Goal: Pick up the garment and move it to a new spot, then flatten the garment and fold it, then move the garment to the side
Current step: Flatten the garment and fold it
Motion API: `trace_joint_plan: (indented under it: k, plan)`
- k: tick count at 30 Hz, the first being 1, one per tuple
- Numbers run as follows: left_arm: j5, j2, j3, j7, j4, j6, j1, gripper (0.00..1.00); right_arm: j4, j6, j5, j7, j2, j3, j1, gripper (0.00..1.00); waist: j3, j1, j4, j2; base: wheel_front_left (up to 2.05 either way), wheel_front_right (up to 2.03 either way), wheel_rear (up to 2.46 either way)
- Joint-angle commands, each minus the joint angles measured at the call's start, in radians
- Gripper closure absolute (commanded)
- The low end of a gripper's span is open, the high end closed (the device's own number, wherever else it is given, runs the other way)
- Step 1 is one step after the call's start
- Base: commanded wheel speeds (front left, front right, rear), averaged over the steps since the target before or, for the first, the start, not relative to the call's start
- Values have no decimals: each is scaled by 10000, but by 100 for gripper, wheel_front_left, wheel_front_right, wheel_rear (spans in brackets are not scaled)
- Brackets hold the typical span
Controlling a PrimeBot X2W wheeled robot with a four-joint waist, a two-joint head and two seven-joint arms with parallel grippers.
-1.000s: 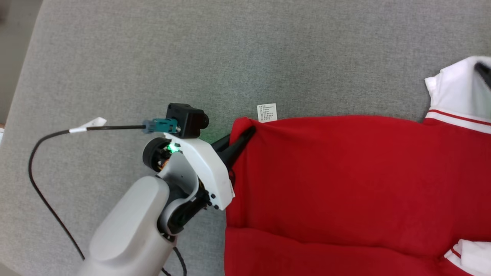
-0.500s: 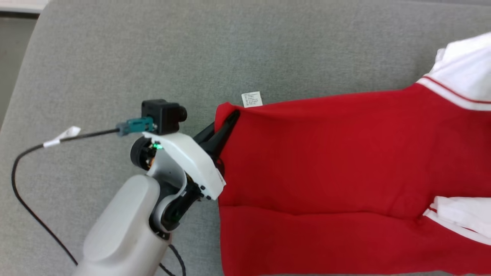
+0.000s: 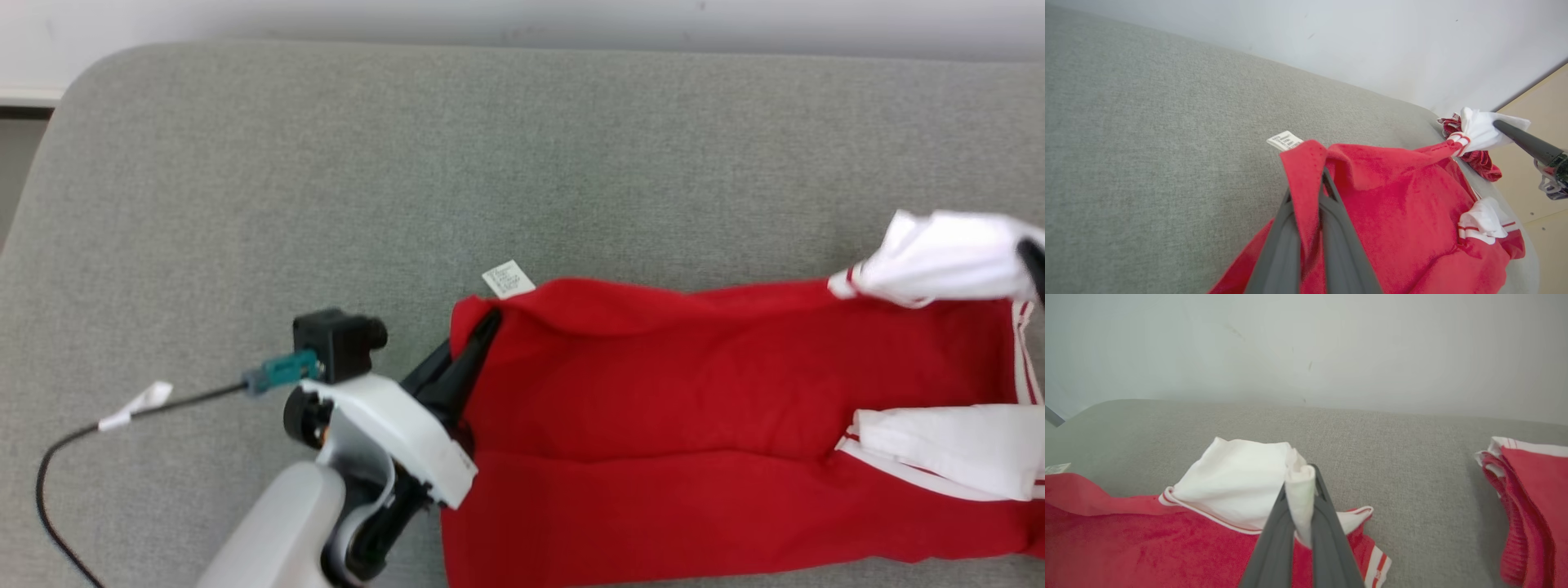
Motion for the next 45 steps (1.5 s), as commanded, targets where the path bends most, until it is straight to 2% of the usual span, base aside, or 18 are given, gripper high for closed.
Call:
trace_joint_plan:
  k: [1, 7, 13, 14, 15, 16, 17, 18, 23, 28, 33, 35, 38, 41, 45]
  plan:
    - [114, 99, -1, -182, -114, 66, 302, 100, -139, 2, 127, -167, 59, -75, 416, 100, -146, 0, -115, 0, 0, 0, 0]
    - [212, 97, -92, -776, -702, 337, 1460, 100, -571, 2, 188, -677, 338, -177, 1887, 100, -415, 0, -318, 0, 0, 0, 0]
    - [295, 259, -89, -1018, -828, 511, 2124, 100, -555, 3, 20, -578, 425, 182, 2417, 100, -609, 0, -422, 0, 0, 0, 0]
    - [346, 251, -85, -1082, -824, 568, 2174, 80, -481, 3, -37, -553, 365, 220, 2456, 98, -633, 0, -416, 0, 0, 0, 0]
    - [346, 251, -85, -1082, -824, 568, 2174, 80, -481, 3, -37, -553, 365, 220, 2456, 98, -633, 0, -416, 0, 0, 0, 0]
    - [363, 216, -86, -1142, -802, 606, 2260, 53, -400, 3, -83, -557, 319, 224, 2505, 65, -673, 0, -397, 0, 0, 0, 0]
    - [405, 223, -103, -1221, -782, 633, 2335, 7, -363, 3, -121, -545, 271, 248, 2588, 4, -714, 0, -379, 0, 0, 0, 0]
    - [462, 260, -133, -1241, -736, 673, 2410, 0, -302, 3, -72, -469, 247, 275, 2703, 0, -752, 0, -365, 0, 0, 0, 0]
    - [633, 415, -286, -1546, -613, 720, 2902, 0, -326, 3, 267, -261, -6, -79, 3243, 0, -1045, 0, -326, 0, 0, 0, 0]
    - [1197, 461, 170, -2968, -824, 1287, 3528, 0, -376, 3, 610, -218, -184, -961, 3510, 0, -1363, 0, -385, 0, 0, 0, 0]
    - [2288, 109, 911, -3557, -1257, 2069, 4215, 0, -73, 3, 191, 67, 402, -1576, 3209, 0, -1601, 0, -376, 0, 0, 0, 0]
    - [2706, -365, 1318, -3548, -1692, 2167, 4506, 0, 212, 0, -107, 290, 700, -1885, 3048, 0, -1618, 0, -317, 0, 0, 0, 0]
    - [3686, -701, 1764, -3546, -2031, 2045, 4892, 0, 573, 2, -573, 1040, 1256, -2014, 2823, 0, -1645, 0, -184, 0, 0, 0, 0]
    - [4477, -970, 2022, -3548, -2112, 1889, 5142, 0, 969, 2, -1164, 1997, 1475, -2027, 2666, 0, -1679, 0, -62, 0, 0, 0, 0]
    - [4994, -1203, 2380, -3548, -2090, 1558, 5335, 0, 1413, 2, -1747, 3075, 1712, -2015, 2500, 0, -1689, 0, 74, 0, 0, 0, 0]
